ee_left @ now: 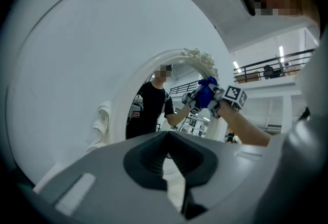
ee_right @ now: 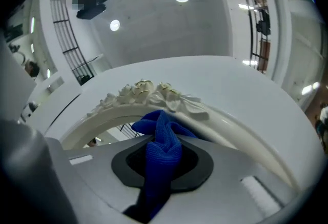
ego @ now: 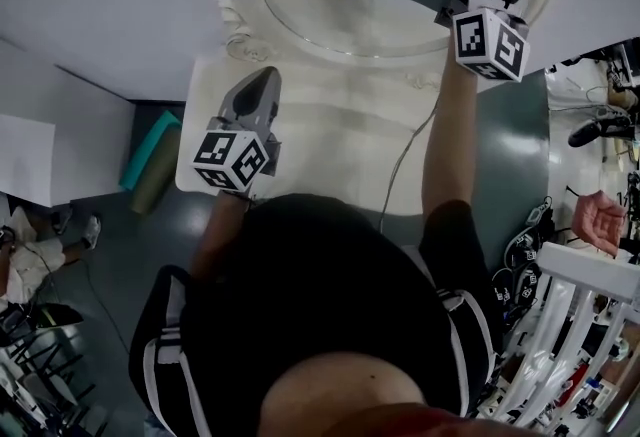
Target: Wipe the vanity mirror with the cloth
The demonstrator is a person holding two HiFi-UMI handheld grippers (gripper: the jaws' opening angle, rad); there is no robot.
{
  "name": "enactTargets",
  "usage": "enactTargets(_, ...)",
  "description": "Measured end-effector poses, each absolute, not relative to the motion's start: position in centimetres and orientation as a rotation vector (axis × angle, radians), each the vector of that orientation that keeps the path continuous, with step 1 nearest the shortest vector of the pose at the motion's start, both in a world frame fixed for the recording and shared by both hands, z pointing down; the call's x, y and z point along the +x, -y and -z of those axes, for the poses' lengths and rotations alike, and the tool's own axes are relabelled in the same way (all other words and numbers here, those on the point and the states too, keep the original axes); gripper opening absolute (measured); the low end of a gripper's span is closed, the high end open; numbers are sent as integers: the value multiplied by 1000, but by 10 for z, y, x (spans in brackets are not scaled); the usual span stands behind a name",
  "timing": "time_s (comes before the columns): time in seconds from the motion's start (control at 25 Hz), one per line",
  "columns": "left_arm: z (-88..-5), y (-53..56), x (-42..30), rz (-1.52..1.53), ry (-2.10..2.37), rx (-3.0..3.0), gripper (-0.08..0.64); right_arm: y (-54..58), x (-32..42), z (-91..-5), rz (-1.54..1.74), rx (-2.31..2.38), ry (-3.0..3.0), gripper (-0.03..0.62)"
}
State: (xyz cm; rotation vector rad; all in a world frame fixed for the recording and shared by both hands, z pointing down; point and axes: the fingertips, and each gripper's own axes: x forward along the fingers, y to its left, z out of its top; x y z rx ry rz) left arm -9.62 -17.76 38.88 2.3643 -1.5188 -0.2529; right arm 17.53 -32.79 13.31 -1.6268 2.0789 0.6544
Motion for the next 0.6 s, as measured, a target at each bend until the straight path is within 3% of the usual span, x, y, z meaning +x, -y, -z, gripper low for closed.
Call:
enactTargets(0.36,-400,193,-90,231,1517,2348,8,331,99,-147,-1272,-1557,-2426,48)
enactTargets(0.6,-404,191,-92,216,1513,2341,8,327,67,-230,-1672,-1506,-2559,48)
